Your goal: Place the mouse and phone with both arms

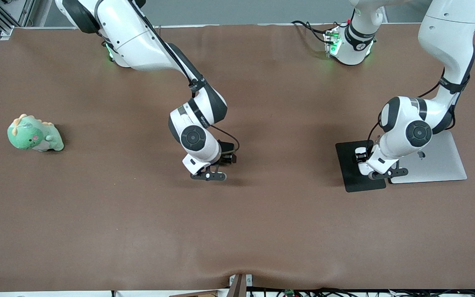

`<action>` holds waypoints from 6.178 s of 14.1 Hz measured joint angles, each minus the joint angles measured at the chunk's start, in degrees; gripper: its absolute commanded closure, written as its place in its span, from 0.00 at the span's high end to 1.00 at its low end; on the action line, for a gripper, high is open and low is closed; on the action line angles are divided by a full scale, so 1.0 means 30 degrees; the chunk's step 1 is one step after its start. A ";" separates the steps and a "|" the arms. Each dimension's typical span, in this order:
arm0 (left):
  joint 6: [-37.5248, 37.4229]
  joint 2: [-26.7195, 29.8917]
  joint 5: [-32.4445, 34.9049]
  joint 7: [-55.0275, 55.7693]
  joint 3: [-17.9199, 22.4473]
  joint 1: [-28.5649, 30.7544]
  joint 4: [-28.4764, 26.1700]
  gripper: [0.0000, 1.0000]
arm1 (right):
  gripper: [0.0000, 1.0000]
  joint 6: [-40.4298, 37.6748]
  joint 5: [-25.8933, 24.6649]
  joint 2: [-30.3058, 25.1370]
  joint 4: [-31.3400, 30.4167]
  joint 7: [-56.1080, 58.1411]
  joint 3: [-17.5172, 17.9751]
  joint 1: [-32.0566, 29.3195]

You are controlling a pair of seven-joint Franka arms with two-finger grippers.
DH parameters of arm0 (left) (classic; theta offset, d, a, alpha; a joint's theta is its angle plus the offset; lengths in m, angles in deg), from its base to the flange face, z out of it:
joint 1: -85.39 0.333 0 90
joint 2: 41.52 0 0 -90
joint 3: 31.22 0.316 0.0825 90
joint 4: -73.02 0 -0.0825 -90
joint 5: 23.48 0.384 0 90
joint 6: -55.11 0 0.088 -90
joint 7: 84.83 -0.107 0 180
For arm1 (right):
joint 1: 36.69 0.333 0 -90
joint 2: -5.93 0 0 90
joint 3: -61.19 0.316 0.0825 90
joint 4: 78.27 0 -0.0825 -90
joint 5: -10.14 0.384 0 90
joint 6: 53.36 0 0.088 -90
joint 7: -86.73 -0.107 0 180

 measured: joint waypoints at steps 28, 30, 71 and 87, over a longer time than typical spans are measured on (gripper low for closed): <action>-1.4743 0.2580 0.0000 -0.2026 -0.0005 0.0272 1.3771 1.00 | 0.13 -0.0074 -0.1051 0.0644 0.0477 -0.1799 -0.0367 0.0579; -1.6302 0.3600 -0.0001 -0.2214 -0.0041 0.0268 1.3952 1.00 | 0.13 -0.1570 -0.1053 -0.0264 0.0708 -0.1616 -0.0472 -0.0670; -1.8779 0.8910 -0.1352 -0.3674 0.3197 -0.3393 1.1292 1.00 | 1.00 0.1500 -0.2748 -0.7373 -1.0323 1.5850 -0.0194 -1.4021; -1.9355 0.8906 -0.1352 -0.3674 0.3198 -0.3392 1.1450 1.00 | 1.00 -1.5812 -0.2751 -1.5891 -0.1106 1.2771 -0.0903 -1.3488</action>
